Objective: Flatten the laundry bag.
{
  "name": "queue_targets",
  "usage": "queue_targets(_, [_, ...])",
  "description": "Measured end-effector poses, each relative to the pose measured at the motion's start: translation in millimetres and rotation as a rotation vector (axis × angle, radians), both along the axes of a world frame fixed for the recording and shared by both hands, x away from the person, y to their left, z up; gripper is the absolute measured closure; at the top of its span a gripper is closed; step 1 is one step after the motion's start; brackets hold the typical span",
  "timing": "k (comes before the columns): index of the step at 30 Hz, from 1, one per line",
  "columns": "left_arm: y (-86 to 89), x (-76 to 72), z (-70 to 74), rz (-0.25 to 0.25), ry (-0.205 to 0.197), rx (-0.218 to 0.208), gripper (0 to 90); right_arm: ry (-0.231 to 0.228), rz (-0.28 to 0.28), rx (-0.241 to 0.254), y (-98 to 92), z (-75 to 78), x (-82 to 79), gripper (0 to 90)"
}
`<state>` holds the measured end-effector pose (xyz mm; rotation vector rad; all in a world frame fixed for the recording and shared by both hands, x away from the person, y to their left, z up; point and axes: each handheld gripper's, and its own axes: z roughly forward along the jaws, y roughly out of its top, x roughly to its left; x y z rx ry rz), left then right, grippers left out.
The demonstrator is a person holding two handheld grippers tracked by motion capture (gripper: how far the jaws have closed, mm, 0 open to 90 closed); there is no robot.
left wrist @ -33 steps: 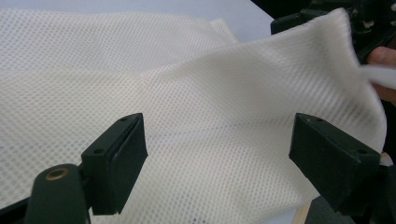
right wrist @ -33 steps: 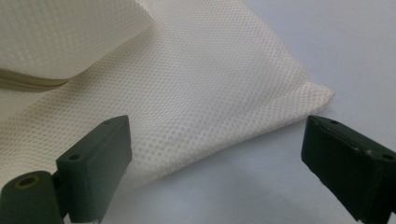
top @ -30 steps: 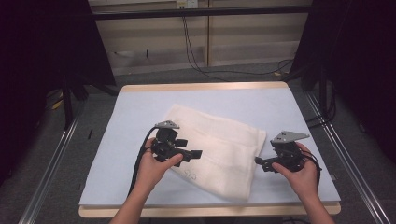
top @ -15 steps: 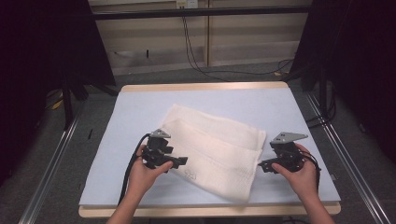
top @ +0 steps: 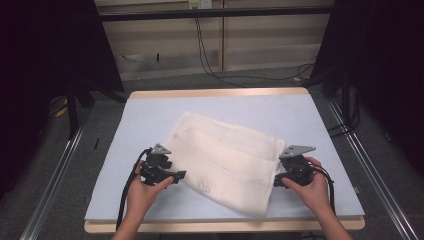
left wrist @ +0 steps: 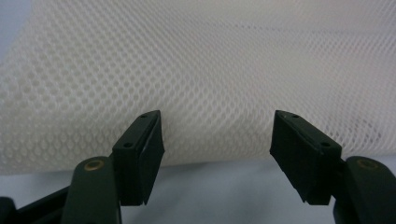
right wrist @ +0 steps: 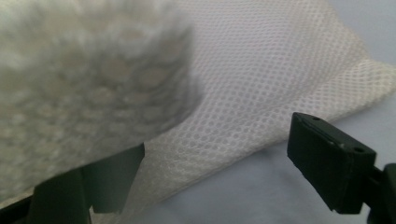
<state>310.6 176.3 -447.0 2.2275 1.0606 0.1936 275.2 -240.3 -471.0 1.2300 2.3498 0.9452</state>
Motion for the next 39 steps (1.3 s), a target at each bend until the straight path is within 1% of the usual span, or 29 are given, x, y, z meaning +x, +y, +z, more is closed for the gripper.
queue_targets(2, [1.2, -0.7, -2.9, -0.001, 0.013, 0.002, 34.3, -0.002, 0.024, -0.017, 4.2, -4.8, 1.3, 19.5])
queue_targets(4, [1.0, -0.7, -6.3, 0.001, 0.008, 0.002, 34.3, 0.01, 0.038, -0.028, 8.0, -8.9, 1.6, 18.6])
queue_targets(5, [0.0, -0.6, -8.0, 0.006, 0.006, -0.006, 34.2, 0.004, 0.034, -0.032, 8.6, -9.7, 1.9, 18.0])
queue_targets(6, [-1.0, -0.3, -9.4, 0.014, 0.007, -0.01, 34.1, 0.009, 0.032, -0.028, 8.2, -9.6, 2.1, 17.4])
queue_targets(7, [-1.2, 0.5, -10.6, 0.009, 0.008, -0.008, 34.1, 0.01, 0.033, -0.02, 7.4, -10.3, 2.6, 15.8])
queue_targets(8, [-2.1, 0.8, -12.3, 0.017, 0.0, -0.014, 34.2, -0.003, 0.032, -0.019, 6.5, -12.1, 3.4, 14.0])
queue_targets(12, [-6.1, 1.8, -16.4, 0.026, 0.006, -0.016, 36.7, 0.008, 0.003, 0.006, 3.9, -15.5, 2.6, 11.9])
queue_targets(13, [-7.2, 2.4, -16.8, 0.024, 0.004, -0.005, 37.4, 0.005, 0.001, 0.011, 3.4, -16.0, 2.6, 12.0])
queue_targets(14, [-8.4, 2.5, -17.1, 0.033, 0.004, -0.007, 38.1, 0.015, -0.007, 0.008, 4.1, -15.2, 1.8, 12.3])
queue_targets(15, [-10.1, 2.7, -17.5, 0.033, 0.002, 0.007, 40.6, 0.01, -0.006, 0.008, 4.4, -15.5, 1.8, 14.1])
queue_targets(16, [-11.8, 2.6, -18.5, 0.04, 0.002, 0.001, 41.5, 0.01, 0.006, 0.004, 4.0, -14.4, 2.3, 17.2])
queue_targets(17, [-13.1, 2.6, -18.6, 0.038, -0.001, 0.017, 42.5, 0.011, 0.008, 0.007, 3.7, -13.8, 2.2, 19.8])
queue_targets(18, [-16.2, 2.0, -19.3, 0.047, -0.006, 0.018, 44.0, 0.015, 0.007, 0.004, 4.0, -13.2, 1.5, 21.9])
queue_targets(20, [-18.6, 1.4, -19.2, 0.04, -0.011, 0.032, 48.4, 0.006, 0.024, 0.007, 4.5, -12.0, 0.3, 33.5])
queue_targets(21, [-20.4, 0.7, -19.9, 0.051, -0.012, 0.026, 50.7, 0.007, 0.02, 0.011, 4.7, -10.9, -1.1, 40.1])
queue_targets(22, [-21.1, 0.8, -19.7, 0.058, -0.014, 0.031, 51.7, 0.005, 0.023, 0.021, 4.5, -10.4, -1.8, 44.9])
queue_targets(24, [-20.2, 1.1, -19.8, 0.058, -0.004, 0.021, 57.4, 0.005, 0.021, 0.031, 5.6, -10.5, -3.5, 51.4])
queue_targets(25, [-20.6, 0.7, -20.0, 0.061, -0.009, 0.023, 58.7, -0.002, 0.021, 0.029, 5.4, -10.3, -4.3, 58.7])
queue_targets(26, [-21.5, -0.1, -19.6, 0.057, -0.012, 0.038, 59.2, 0.004, 0.017, 0.036, 5.6, -10.1, -5.1, 61.5])
queue_targets(27, [-23.1, -1.1, -19.2, 0.055, -0.02, 0.059, 60.0, -0.005, 0.025, 0.043, 6.0, -10.7, -5.2, 64.2])
queue_targets(28, [-23.7, -1.1, -18.7, 0.048, -0.024, 0.073, 61.7, 0.0, 0.034, 0.047, 6.7, -10.5, -6.1, 69.7])
queue_targets(29, [-25.3, -1.8, -18.4, 0.053, -0.024, 0.078, 63.2, 0.005, 0.037, 0.05, 7.1, -10.3, -6.6, 73.4])
queue_targets(30, [-26.3, -2.0, -17.4, 0.049, -0.022, 0.09, 66.1, 0.011, 0.047, 0.058, 7.8, -10.3, -7.1, 76.0])
queue_targets(31, [-28.5, -3.0, -17.5, 0.051, -0.028, 0.083, 70.6, 0.003, 0.057, 0.061, 8.4, -10.7, -7.0, 78.6])
queue_targets(32, [-29.3, -3.2, -18.0, 0.053, -0.031, 0.082, 80.7, 0.014, 0.05, 0.069, 9.2, -10.6, -7.7, 80.5])
queue_targets(34, [-28.9, -1.5, -17.4, 0.051, -0.02, 0.078, 84.0, 0.007, 0.06, 0.064, 9.6, -10.4, -6.9, 81.7])
queue_targets(36, [-27.3, 0.4, -18.7, 0.075, -0.005, 0.036, 86.2, 0.015, 0.057, 0.073, 9.4, -10.3, -6.6, 82.3])
queue_targets(38, [-25.6, 2.0, -18.5, 0.077, 0.009, 0.015, 87.1, 0.02, 0.052, 0.081, 8.8, -10.3, -5.9, 82.7])
queue_targets(39, [-24.9, 3.2, -18.7, 0.075, 0.01, 0.013, 87.5, 0.03, 0.043, 0.088, 8.7, -9.9, -6.2, 82.9])
